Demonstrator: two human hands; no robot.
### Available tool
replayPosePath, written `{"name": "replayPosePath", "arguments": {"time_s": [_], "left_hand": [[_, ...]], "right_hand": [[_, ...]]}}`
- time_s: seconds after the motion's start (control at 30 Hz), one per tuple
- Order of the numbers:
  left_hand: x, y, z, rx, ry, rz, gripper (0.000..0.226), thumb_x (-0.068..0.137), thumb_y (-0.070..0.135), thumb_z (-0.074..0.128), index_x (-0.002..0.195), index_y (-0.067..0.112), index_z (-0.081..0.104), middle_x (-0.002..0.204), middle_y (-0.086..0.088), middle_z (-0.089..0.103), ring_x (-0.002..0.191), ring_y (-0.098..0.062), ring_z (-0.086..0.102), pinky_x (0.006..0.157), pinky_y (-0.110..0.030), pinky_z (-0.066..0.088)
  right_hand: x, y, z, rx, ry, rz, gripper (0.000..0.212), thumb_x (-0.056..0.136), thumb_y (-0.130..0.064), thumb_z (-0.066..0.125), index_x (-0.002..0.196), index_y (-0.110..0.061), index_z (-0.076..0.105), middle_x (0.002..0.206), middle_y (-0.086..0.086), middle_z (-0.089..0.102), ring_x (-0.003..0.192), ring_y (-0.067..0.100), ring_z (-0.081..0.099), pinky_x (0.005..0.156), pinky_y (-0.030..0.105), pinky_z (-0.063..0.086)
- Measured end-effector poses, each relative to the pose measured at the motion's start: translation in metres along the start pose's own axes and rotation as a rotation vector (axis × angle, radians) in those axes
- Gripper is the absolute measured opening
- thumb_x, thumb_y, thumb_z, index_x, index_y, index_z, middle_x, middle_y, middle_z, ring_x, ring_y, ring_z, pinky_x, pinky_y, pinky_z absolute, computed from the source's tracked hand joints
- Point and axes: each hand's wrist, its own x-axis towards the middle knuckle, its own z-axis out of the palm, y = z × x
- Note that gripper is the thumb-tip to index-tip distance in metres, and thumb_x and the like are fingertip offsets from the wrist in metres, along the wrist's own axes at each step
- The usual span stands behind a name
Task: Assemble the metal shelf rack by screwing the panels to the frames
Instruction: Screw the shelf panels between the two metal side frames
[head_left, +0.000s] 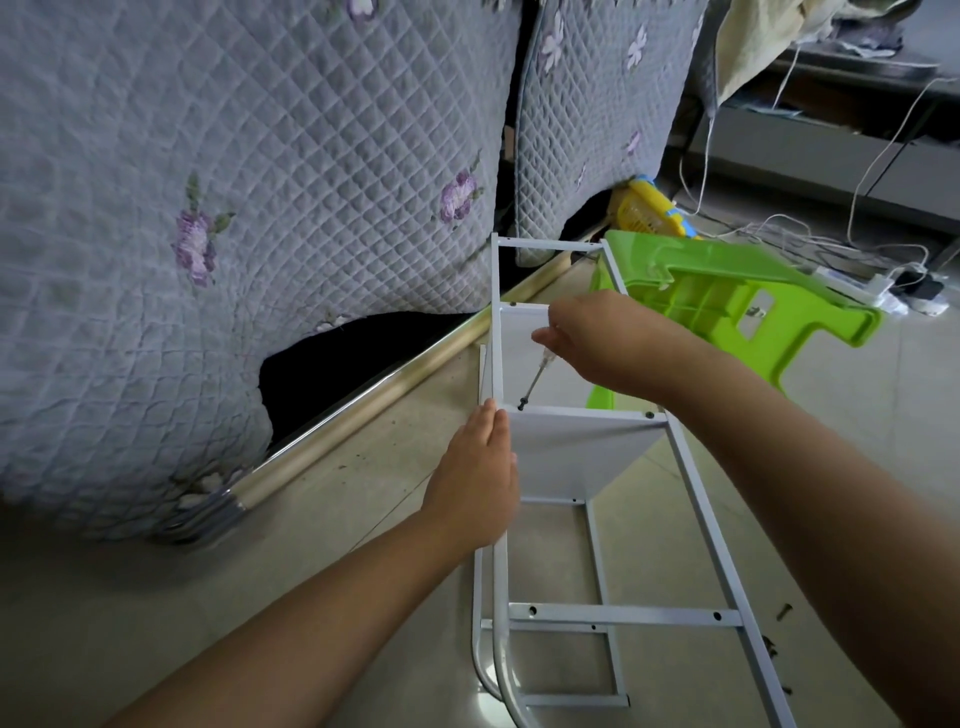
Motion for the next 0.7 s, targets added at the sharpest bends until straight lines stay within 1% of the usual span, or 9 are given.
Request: {"name": "replayPosePath", "arguments": {"time_s": [0.1,0.2,0.3,0.37,0.43,0.5,0.57,0.63,0.7], "left_hand": [[0.000,-0.001,0.001,0.010,0.008,0.005,0.052,0.102,0.021,0.021,0.149,0.007,0.003,0.158,-0.006,-0.003,0.145,-0.017,0.001,0.117,-0.025,0.008],[0.001,-0.001,0.001,-0.003,0.010,-0.002,0.052,0.103,0.022,0.021,0.149,0.009,0.003,0.158,-0.005,-0.003,0.145,-0.016,0.001,0.117,-0.025,0.008],[0.000,0.000,0.000,-0.007,0.005,0.000,0.052,0.103,0.022,0.021,0.149,0.009,0.002,0.158,-0.004,-0.004,0.145,-0.016,0.000,0.116,-0.024,0.006],[0.000,0.000,-0.001,-0.004,-0.001,-0.002,0.052,0.103,0.022,0.020,0.149,0.008,0.001,0.158,-0.004,-0.006,0.145,-0.016,-0.001,0.115,-0.023,0.004],[-0.001,0.001,-0.001,-0.002,0.000,-0.014,0.052,0.103,0.022,0.020,0.149,0.009,0.001,0.158,-0.004,-0.006,0.145,-0.016,0.000,0.115,-0.023,0.005],[0.000,0.001,0.000,0.001,0.003,-0.018,0.052,0.103,0.022,0.020,0.150,0.009,0.001,0.158,-0.004,-0.006,0.145,-0.017,0.000,0.115,-0.024,0.006],[-0.001,0.001,0.001,0.001,0.005,-0.018,0.052,0.103,0.023,0.020,0.150,0.010,0.001,0.158,-0.003,-0.006,0.145,-0.017,0.000,0.116,-0.025,0.007],[-0.001,0.001,0.001,-0.002,0.007,-0.015,0.052,0.103,0.023,0.021,0.150,0.010,0.001,0.158,-0.003,-0.006,0.145,-0.017,0.000,0.116,-0.025,0.008],[-0.001,0.000,0.001,0.000,0.009,-0.012,0.052,0.103,0.023,0.021,0.150,0.010,0.001,0.158,-0.003,-0.005,0.145,-0.017,0.001,0.116,-0.025,0.008]], "right_hand": [[0.001,-0.003,-0.001,-0.193,0.045,0.053,0.049,0.099,-0.042,0.024,0.058,-0.017,0.031,0.061,-0.002,0.032,0.068,0.023,0.042,0.052,0.027,0.028],[0.003,-0.005,0.002,-0.222,0.091,0.117,0.050,0.100,-0.040,0.020,0.063,-0.012,0.038,0.064,0.001,0.036,0.065,0.022,0.040,0.050,0.025,0.026],[0.002,0.000,0.005,-0.044,0.058,0.024,0.024,0.099,-0.032,0.030,0.085,-0.012,0.035,0.069,0.001,0.040,0.071,0.024,0.041,0.059,0.029,0.029],[0.001,0.003,0.001,0.074,-0.049,-0.010,0.015,0.095,-0.023,0.037,0.089,-0.010,0.035,0.068,0.000,0.038,0.074,0.024,0.041,0.058,0.031,0.027],[0.001,0.006,-0.002,0.069,-0.108,-0.026,0.008,0.094,-0.013,0.039,0.092,-0.006,0.042,0.076,0.002,0.044,0.078,0.025,0.043,0.060,0.032,0.027],[0.003,0.008,-0.005,-0.001,-0.077,-0.045,0.018,0.095,-0.010,0.040,0.101,0.001,0.052,0.092,0.012,0.057,0.087,0.029,0.052,0.067,0.033,0.033],[0.005,0.008,-0.007,-0.096,-0.031,-0.081,0.028,0.098,-0.020,0.041,0.102,0.001,0.057,0.099,0.015,0.062,0.095,0.030,0.056,0.068,0.032,0.037],[0.004,0.005,-0.004,-0.167,0.006,-0.084,0.037,0.098,-0.031,0.037,0.097,-0.002,0.059,0.090,0.012,0.059,0.092,0.030,0.057,0.063,0.028,0.033],[0.004,0.003,0.004,-0.149,0.055,-0.048,0.038,0.099,-0.034,0.034,0.093,-0.004,0.058,0.082,0.011,0.055,0.089,0.031,0.057,0.062,0.029,0.032]]}}
